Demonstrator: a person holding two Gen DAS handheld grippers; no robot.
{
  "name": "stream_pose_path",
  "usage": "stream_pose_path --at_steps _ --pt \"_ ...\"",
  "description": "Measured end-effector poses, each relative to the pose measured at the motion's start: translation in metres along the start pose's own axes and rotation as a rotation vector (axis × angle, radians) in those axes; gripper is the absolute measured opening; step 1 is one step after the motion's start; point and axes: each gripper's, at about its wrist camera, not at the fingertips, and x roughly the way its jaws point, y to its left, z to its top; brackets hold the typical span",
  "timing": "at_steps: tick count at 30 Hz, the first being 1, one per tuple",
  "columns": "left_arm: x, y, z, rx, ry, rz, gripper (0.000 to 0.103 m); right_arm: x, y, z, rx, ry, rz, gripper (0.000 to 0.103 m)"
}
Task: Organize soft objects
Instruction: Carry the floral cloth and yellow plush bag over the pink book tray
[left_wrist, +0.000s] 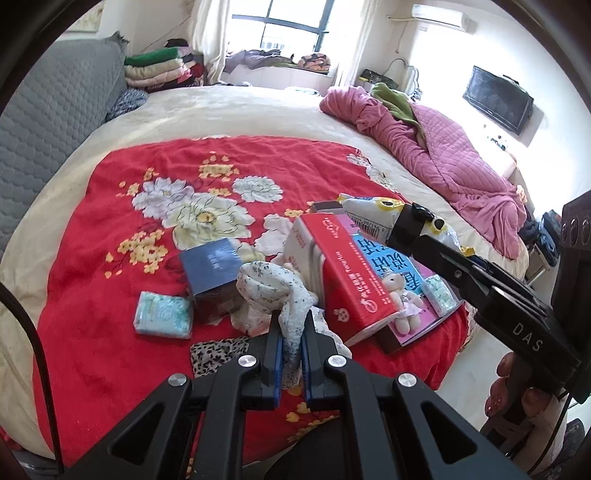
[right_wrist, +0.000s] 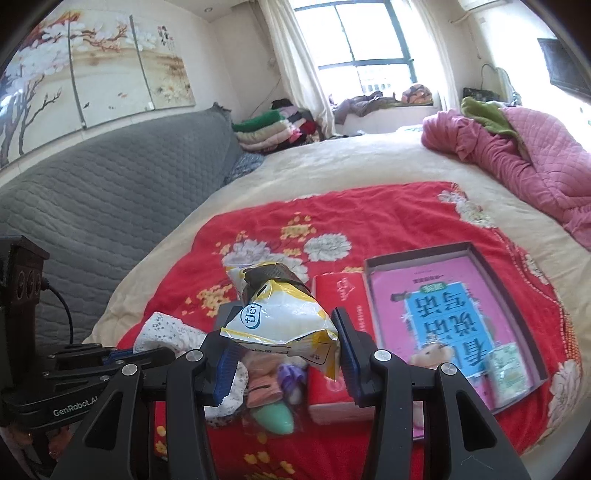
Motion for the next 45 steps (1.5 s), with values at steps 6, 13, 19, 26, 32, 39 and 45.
stream_pose_path --at_steps 6,13,19,26,32,39,45 --pt "0.0 -0.023 0.006 0.05 -0.002 0.012 0.008 -0.017 -0.019 0.002 0.036 -0.04 -0.024 0.049" --pt "0.004 -0.049 0.011 0.101 -0.005 0.022 0.008 -0.032 -0.045 0.0 0.078 -0.074 -0.058 0.049" --pt "0.012 -0.07 0.014 0.15 0.007 0.033 0.008 -0.042 -0.07 -0.003 0.13 -0.096 -0.092 0.049" --pt "0.026 -0.097 0.019 0.205 0.017 0.044 0.008 -0.055 -0.098 -0.01 0.192 -0.117 -0.129 0.049" --pt "0.047 -0.12 0.026 0.247 0.038 0.048 0.008 -0.062 -0.126 -0.018 0.238 -0.123 -0.179 0.049" --pt "0.077 -0.142 0.037 0.257 0.062 0.008 0.008 -0.068 -0.157 -0.029 0.295 -0.127 -0.242 0.049" --pt "0.107 -0.155 0.043 0.249 0.089 -0.027 0.008 -0.07 -0.18 -0.04 0.33 -0.117 -0.299 0.049"
